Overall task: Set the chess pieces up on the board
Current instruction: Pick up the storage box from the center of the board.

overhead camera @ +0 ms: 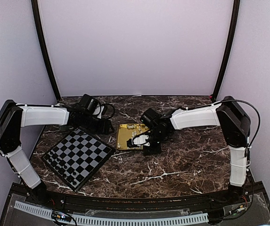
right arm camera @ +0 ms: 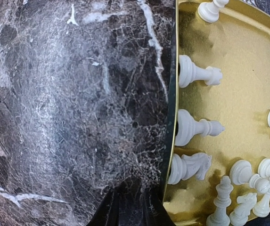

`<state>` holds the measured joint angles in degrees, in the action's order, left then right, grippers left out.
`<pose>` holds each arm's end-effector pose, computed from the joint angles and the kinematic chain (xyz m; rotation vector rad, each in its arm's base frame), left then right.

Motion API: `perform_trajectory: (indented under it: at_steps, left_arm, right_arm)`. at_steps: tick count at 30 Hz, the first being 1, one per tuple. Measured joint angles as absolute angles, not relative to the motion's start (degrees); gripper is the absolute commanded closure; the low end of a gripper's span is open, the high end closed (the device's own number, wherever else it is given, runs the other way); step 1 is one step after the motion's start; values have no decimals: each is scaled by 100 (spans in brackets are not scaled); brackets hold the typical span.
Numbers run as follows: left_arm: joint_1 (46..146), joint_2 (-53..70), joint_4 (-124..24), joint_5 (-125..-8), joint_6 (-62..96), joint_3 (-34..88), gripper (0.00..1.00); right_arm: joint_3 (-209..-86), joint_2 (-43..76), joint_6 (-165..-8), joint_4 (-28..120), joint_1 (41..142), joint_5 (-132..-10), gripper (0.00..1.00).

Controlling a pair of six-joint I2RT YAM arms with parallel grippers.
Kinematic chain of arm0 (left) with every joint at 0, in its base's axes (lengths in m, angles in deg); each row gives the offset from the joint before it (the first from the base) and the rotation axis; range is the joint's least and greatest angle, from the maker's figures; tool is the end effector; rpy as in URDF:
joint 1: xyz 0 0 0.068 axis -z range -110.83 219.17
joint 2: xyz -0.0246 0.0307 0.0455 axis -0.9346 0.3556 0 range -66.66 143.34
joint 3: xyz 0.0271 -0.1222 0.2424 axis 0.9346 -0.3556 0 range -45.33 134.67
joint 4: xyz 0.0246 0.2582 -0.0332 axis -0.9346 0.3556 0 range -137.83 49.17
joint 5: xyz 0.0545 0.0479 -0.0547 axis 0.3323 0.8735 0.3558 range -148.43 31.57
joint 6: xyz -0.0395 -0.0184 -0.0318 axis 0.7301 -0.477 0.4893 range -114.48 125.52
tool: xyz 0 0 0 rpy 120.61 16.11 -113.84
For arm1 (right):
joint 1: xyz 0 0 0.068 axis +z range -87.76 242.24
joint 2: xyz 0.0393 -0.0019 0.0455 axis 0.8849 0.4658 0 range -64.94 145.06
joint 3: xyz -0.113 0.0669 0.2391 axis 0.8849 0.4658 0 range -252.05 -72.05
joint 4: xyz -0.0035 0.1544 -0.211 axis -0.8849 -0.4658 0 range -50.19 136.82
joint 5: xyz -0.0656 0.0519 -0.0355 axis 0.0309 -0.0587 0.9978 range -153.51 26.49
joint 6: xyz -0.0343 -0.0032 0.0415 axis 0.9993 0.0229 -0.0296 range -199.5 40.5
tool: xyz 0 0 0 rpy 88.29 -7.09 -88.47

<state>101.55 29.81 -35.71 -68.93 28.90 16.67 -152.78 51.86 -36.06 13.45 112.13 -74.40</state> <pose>0.3011 -0.1985 0.2075 0.2843 2.4587 -0.6612 0.2593 0.3183 0.1514 -2.0550 1.8726 0.2930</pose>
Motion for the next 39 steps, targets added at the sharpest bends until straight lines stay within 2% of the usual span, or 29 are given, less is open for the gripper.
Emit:
perform_trajectory:
  at_steps: [3, 13, 18, 22, 28, 39]
  left_arm:
    - [10155, 3011, -3575, -6935, 2890, 1667, 40]
    - [10155, 3127, -3560, -7018, 2874, 1713, 41]
    - [10155, 3127, -3562, -7064, 2868, 1726, 41]
    - [10155, 3127, -3560, -7092, 2868, 1726, 41]
    - [10155, 3114, -3560, -7108, 2868, 1726, 41]
    - [10155, 3070, -3571, -7110, 2877, 1674, 41]
  right_arm:
    - [-15280, 5186, -3615, 1332, 11213, -7414, 89]
    - [-15302, 5070, -3637, 1177, 11213, -7305, 81]
    - [-15488, 4967, -3654, 1164, 11213, -7132, 70]
    - [-15501, 4972, -3687, 1255, 11213, -6962, 67]
    - [-15593, 5186, -3694, 1323, 11211, -6850, 73]
    - [-15593, 5306, -3617, 1133, 11213, -6979, 93]
